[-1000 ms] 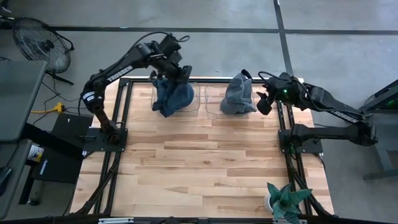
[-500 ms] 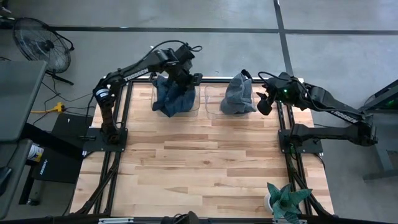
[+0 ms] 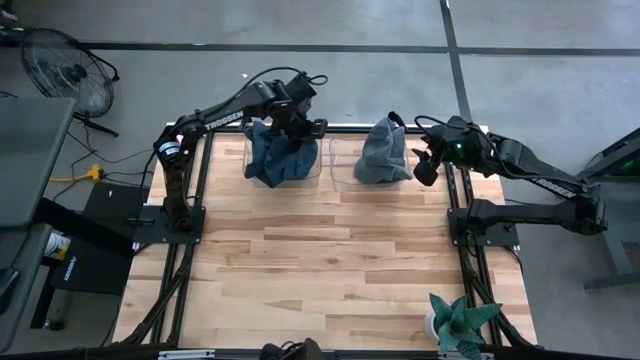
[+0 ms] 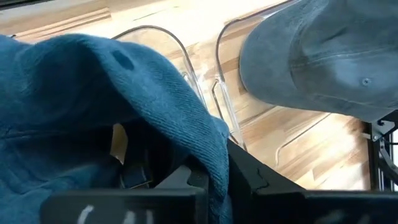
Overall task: Pick & Place hat
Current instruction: Put the blue cap into the left transparent bin, then return to Home Position
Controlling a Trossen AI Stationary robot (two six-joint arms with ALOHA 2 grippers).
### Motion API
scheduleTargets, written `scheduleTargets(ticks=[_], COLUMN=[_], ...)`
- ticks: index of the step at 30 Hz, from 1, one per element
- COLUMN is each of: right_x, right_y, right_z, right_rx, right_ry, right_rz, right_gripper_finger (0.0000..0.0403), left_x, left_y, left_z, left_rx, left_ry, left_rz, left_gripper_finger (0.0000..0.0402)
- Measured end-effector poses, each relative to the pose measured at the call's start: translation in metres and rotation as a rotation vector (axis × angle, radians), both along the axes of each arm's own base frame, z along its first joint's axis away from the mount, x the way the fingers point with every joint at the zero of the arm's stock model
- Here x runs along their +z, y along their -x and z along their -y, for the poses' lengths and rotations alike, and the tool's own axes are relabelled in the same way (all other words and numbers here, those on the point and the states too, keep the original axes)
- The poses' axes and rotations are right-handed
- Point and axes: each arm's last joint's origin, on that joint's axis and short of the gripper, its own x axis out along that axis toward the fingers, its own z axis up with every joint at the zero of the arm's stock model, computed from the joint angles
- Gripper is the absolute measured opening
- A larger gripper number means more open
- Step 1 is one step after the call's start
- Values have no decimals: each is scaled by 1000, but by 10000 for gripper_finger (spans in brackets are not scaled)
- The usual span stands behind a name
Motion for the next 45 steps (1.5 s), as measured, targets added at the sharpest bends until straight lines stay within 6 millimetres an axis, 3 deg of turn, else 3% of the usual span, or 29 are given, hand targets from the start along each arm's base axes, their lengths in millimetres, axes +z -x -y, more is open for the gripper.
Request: scheduleTargets(ticks=[14,18,32,45], right_x=[0,-1,4,8], right_y=[-1,1,12,35], right_z=[-2,2,25,46], right_rx=[98,117,223,308], right_ry=[-24,-52,-110,-151], right_rz=[-3,9,123,259], right_gripper_finger=[189,189,189,188], left_x=[2,12,85,113], left_y=[0,3,21,26], left_z=[1,2,9,18], left_rx=[-69,-85,-189,-344], left_ry=[-2,-18,-326,-522], left_rz=[26,13,-29,65], left_gripper_finger=[137,156,161,161])
